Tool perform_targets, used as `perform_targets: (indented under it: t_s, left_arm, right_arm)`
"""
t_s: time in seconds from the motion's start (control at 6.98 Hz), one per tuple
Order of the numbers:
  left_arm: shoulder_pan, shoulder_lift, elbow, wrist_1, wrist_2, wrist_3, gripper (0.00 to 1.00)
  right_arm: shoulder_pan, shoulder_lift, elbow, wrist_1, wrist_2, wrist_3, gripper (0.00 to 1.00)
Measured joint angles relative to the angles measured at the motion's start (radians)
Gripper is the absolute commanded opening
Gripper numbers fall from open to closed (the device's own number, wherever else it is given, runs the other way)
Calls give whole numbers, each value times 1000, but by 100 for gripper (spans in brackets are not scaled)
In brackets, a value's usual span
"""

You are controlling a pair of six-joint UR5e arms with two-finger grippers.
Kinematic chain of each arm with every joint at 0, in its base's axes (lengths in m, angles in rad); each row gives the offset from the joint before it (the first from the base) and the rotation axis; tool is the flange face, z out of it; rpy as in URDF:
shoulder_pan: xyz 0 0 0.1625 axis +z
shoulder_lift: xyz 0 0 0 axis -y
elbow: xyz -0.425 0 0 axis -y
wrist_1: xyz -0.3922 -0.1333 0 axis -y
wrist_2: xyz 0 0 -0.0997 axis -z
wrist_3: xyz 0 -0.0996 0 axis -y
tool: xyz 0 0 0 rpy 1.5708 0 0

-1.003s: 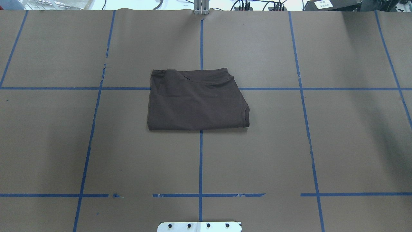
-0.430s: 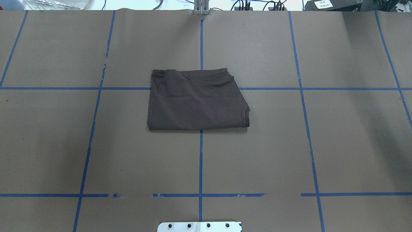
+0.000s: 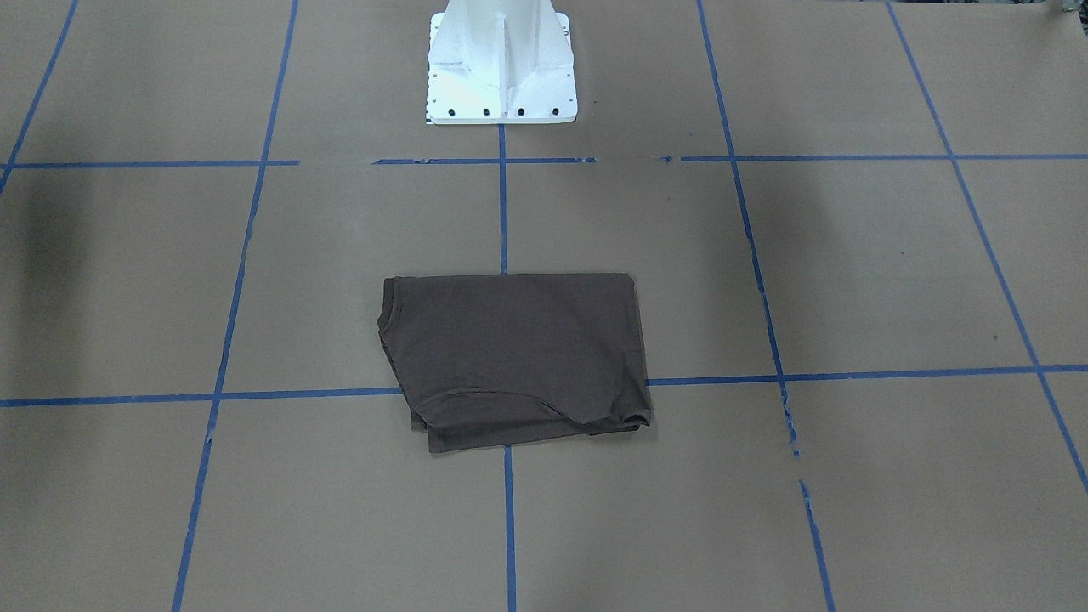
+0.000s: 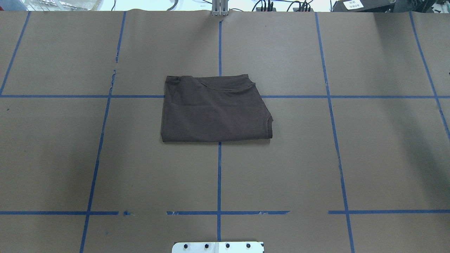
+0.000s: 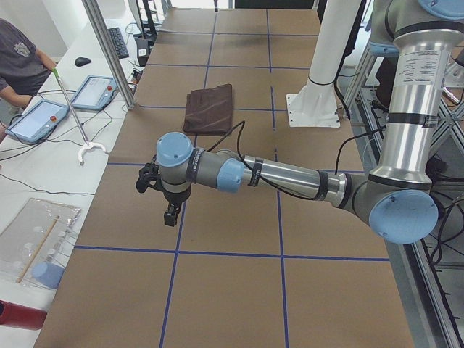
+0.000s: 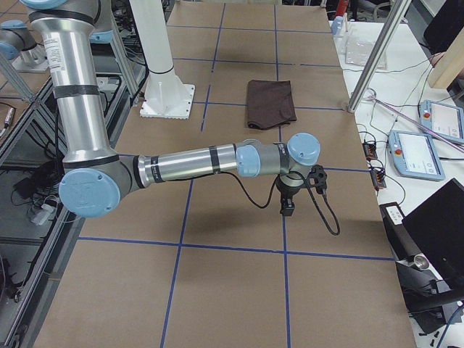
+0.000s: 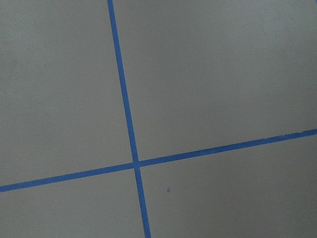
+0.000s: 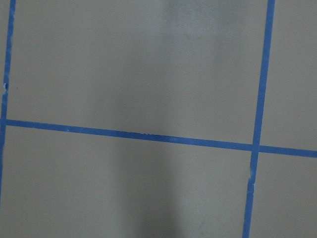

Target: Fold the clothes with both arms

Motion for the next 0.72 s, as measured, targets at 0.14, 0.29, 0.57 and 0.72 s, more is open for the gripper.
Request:
perform_targets:
  t_s: [0.14,0.29,0.57,0.72]
  left_arm:
    - [1,-1,0,0,0,2,100]
    - [2,-1,3,-1,0,4,100]
    - [4,3,5,-3,0,6,100]
    - [5,4,6,-3,0,6,100]
  right_arm:
    - [-2,-23,10,9,-10,-4,100]
    - [-13,-39,12,23,-17,-7,100]
    - [-51,-35,8,36,-39,-2,100]
    - [-58,-33,7,38,-49,-1,100]
